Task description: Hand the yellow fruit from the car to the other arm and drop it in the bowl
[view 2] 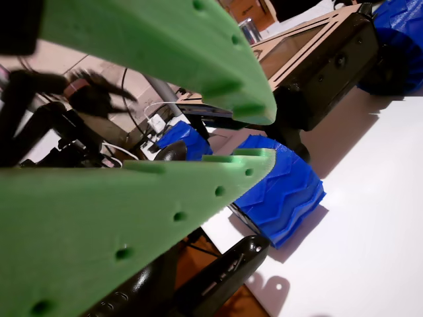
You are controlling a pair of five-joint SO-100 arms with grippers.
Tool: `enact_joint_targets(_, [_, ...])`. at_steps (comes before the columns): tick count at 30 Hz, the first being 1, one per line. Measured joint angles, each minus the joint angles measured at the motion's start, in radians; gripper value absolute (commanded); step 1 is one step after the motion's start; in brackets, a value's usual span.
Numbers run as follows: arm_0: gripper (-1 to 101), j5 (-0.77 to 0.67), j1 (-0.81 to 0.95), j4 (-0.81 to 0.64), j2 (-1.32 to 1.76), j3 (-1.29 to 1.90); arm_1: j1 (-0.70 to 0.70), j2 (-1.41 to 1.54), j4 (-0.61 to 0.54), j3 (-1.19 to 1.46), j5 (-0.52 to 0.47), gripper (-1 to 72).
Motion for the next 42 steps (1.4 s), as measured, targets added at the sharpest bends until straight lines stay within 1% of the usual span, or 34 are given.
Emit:
enact_joint_targets(6, [18, -0.002, 0.0, 0.075, -0.255, -0.373, 0.0, 0.0, -0.009, 0.0, 0.0, 0.0])
enact_joint_targets(10, [22, -0.002, 0.0, 0.124, -0.48, -0.588, 0.0, 0.0, -0.014, 0.0, 0.0, 0.0])
enact_joint_targets(11, [26, -0.002, 0.0, 0.13, -0.515, -0.623, 0.0, 0.0, -0.014, 0.0, 0.0, 0.0])
enact_joint_targets(12, [27, -0.002, 0.0, 0.133, -0.549, -0.658, 0.0, 0.0, -0.014, 0.0, 0.0, 0.0])
enact_joint_targets(16, [27, -0.002, 0.0, 0.132, -0.64, -0.752, 0.0, 0.0, -0.014, 0.0, 0.0, 0.0])
enact_joint_targets(22, [27, -0.002, 0.0, 0.061, -0.799, -0.804, 0.0, 0.0, -0.014, 0.0, 0.0, 0.0])
enact_joint_targets(28, [28, -0.003, 0.0, -0.077, -1.003, -0.821, 0.0, 0.0, -0.014, 0.0, 0.0, 0.0])
enact_joint_targets(34, [28, -0.003, 0.0, -0.186, -1.193, -0.881, 0.0, 0.0, -0.014, 0.0, 0.0, 0.0])
enact_joint_targets(42, [27, -0.003, 0.084, -0.241, -1.439, -1.035, 0.0, 0.0, -0.014, 0.0, 0.0, 0.0])
